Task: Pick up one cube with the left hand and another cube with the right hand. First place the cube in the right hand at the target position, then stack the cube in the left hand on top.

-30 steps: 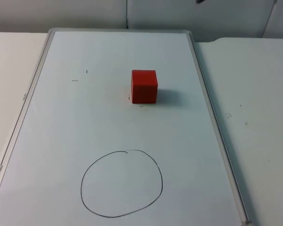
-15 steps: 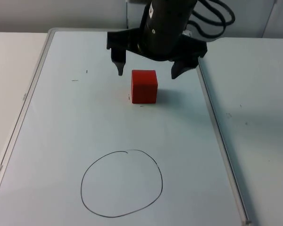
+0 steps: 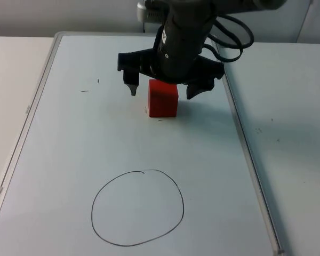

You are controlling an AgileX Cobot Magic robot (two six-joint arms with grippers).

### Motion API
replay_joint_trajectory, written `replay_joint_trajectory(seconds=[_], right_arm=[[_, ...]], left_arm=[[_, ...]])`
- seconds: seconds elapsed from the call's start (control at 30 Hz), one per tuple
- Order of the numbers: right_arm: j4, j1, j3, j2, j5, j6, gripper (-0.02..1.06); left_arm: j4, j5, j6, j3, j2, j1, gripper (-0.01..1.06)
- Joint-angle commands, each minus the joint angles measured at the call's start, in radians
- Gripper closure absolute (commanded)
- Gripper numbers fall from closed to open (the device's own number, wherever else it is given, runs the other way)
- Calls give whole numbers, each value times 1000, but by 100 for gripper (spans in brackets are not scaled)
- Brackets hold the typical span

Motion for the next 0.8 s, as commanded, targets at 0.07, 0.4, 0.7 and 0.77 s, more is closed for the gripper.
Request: replay_joint_trajectory(seconds=[0.07,0.4,0.7,0.77], right_arm=[[-12,-8,-8,-4,-22,22,10],[-8,-23,-8,11,-40,22,10],[32,-23,-8,41,-47,12,26],[25,-23,-8,41,-47,12,32]], left_arm=[[8,-49,-4,21,-77,-9,83],[14,-51,-4,21,-118,-9,83],[14,-51,-4,21,-118,-9,83],[14,-51,-4,21,-118,-9,83]])
